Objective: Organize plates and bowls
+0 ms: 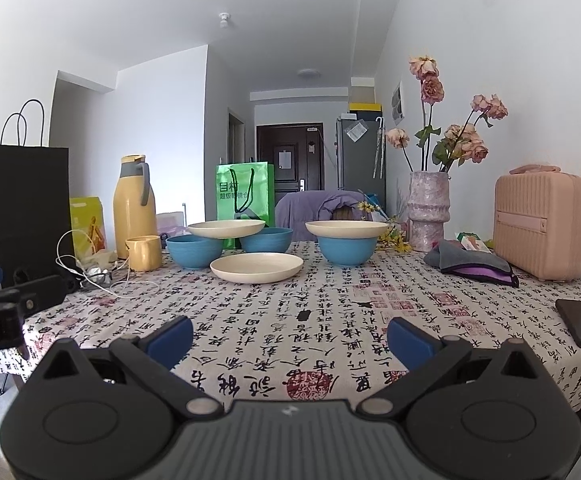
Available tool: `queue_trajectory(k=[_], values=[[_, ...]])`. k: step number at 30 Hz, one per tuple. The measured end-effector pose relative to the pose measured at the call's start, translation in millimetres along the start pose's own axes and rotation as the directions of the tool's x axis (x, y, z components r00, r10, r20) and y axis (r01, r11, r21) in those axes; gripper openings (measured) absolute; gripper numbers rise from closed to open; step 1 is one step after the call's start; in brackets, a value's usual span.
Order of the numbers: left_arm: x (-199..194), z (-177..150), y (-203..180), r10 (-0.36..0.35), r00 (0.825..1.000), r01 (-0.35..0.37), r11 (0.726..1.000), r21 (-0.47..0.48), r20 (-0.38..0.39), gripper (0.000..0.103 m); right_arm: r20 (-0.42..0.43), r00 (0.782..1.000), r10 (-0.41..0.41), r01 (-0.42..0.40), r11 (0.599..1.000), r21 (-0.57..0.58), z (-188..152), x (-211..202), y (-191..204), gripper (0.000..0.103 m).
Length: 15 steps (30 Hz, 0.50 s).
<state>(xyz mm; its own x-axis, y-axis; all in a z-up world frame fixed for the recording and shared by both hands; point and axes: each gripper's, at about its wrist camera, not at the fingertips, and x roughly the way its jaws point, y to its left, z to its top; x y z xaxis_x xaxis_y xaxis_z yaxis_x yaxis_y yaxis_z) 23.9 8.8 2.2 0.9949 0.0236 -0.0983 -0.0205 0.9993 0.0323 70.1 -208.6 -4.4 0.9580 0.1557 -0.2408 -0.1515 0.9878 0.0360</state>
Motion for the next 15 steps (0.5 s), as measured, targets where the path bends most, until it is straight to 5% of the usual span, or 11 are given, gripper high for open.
queue_trajectory(k=[15], values=[[44, 13, 17, 0.038, 0.999, -0.037, 0.999, -0.022, 0.004, 0.103, -0.001, 1.0, 0.023, -0.023, 0.999, -0.025, 17, 54, 11, 0.103]])
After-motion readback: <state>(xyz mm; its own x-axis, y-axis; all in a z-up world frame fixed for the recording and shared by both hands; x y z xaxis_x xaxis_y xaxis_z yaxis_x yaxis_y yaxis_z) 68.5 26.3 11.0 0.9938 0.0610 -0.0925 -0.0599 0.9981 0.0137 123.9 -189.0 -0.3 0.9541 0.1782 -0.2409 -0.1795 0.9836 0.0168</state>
